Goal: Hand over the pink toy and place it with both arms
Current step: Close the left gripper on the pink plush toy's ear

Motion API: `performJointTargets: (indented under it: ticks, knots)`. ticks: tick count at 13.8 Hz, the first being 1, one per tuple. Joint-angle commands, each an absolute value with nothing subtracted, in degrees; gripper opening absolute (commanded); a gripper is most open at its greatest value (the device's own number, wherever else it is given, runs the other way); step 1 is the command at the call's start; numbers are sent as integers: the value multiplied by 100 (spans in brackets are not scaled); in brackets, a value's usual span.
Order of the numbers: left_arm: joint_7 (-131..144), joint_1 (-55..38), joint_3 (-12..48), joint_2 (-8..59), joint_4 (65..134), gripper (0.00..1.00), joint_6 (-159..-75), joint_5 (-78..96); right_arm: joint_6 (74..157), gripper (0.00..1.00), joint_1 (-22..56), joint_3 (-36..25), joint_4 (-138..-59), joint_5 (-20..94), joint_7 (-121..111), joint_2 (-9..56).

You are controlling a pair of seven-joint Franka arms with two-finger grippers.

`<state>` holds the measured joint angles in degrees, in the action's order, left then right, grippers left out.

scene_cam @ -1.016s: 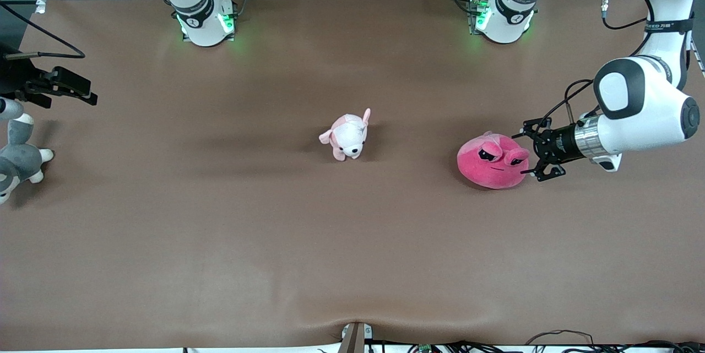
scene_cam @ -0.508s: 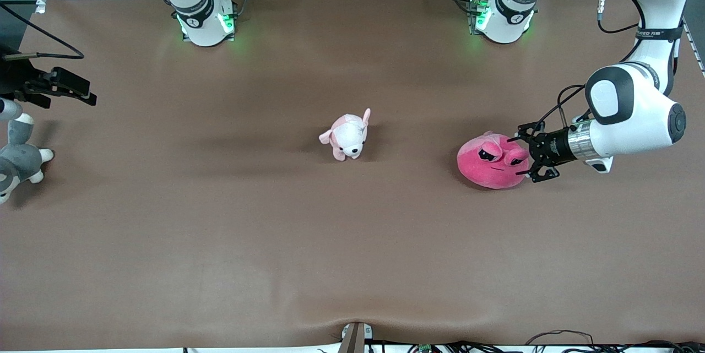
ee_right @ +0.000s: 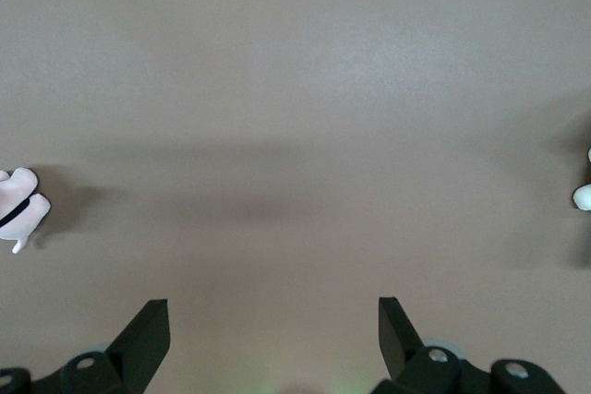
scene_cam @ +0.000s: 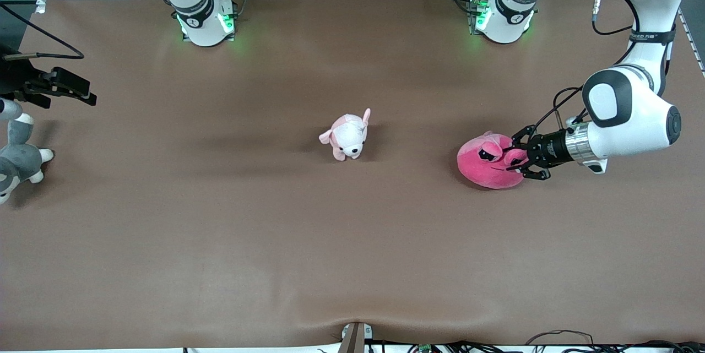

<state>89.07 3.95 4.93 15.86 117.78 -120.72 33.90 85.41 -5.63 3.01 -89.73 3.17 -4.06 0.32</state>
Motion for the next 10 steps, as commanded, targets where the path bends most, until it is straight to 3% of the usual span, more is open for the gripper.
performJointTargets:
  ticks: [1,5,10]
  knots:
    - [8842,413,527,1608,11804,22,-12173,3533,8499,100,-694,387,-8877,369,-404,79]
    - [8859,413,536,1547,11751,0,-12164,3691,8517,100,-703,387,-8877,325,-413,105]
    - [8850,422,773,1415,11611,0,-12111,3779,8517,100,-825,378,-8798,316,-422,281]
